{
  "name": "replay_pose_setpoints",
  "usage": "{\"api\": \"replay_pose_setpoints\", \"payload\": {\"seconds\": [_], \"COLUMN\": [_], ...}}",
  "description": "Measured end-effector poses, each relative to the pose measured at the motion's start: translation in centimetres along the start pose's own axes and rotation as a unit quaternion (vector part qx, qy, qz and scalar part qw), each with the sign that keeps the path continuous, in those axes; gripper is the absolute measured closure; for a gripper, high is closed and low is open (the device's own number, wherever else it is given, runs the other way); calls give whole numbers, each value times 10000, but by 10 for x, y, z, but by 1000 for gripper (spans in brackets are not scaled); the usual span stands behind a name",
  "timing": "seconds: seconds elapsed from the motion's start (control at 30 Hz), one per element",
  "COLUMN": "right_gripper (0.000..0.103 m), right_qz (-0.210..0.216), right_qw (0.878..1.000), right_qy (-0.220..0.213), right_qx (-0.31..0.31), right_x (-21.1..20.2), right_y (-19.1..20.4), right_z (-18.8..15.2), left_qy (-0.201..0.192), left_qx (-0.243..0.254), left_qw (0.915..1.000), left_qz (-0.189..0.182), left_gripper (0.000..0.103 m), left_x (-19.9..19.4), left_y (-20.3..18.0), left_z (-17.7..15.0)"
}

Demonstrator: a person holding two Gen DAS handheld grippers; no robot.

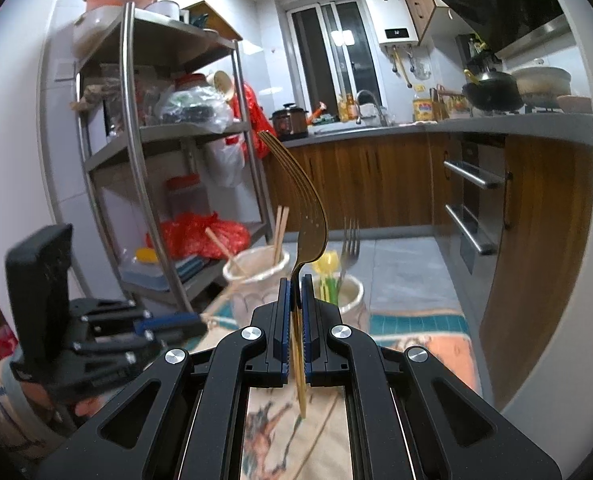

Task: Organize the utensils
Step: 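Lift and carry the gold fork with the right tool while the left tool carries the chopstick, then lower the gold fork into the short cup while the left tool drops the chopstick into the tall cup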

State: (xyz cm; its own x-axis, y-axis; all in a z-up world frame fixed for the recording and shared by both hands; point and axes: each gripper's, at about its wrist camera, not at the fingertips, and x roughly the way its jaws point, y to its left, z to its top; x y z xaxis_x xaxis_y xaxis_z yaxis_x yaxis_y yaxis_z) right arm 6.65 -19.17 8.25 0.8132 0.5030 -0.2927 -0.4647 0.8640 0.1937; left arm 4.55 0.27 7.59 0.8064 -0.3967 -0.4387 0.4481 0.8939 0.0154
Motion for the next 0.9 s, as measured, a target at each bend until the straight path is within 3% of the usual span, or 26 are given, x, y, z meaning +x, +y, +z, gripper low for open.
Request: {"api": "replay_pose_setpoints", "payload": {"seconds": [0.3,0.5,0.67,0.77,0.9], "right_gripper": [97,97,97,97,97], "right_qz": [-21,-196,-181,-205,-205], "right_qw": [9996,9985,9985,9991,9995], "right_qy": [-281,-472,-469,-286,16], "right_qx": [79,174,203,221,238], "right_x": [35,58,78,91,105], "right_y": [-13,-29,-39,-41,-42], "right_z": [43,58,54,46,32], "left_qy": [-1018,-1279,-1398,-1455,-1453], "left_qx": [-725,-1025,-858,-553,-252], "left_qw": [9921,9863,9855,9856,9869], "left_qz": [99,188,445,664,657], "left_gripper": [98,98,98,98,98], "left_x": [38,76,93,97,92], "left_y": [53,73,67,57,46], "left_z": [56,73,73,69,63]}}
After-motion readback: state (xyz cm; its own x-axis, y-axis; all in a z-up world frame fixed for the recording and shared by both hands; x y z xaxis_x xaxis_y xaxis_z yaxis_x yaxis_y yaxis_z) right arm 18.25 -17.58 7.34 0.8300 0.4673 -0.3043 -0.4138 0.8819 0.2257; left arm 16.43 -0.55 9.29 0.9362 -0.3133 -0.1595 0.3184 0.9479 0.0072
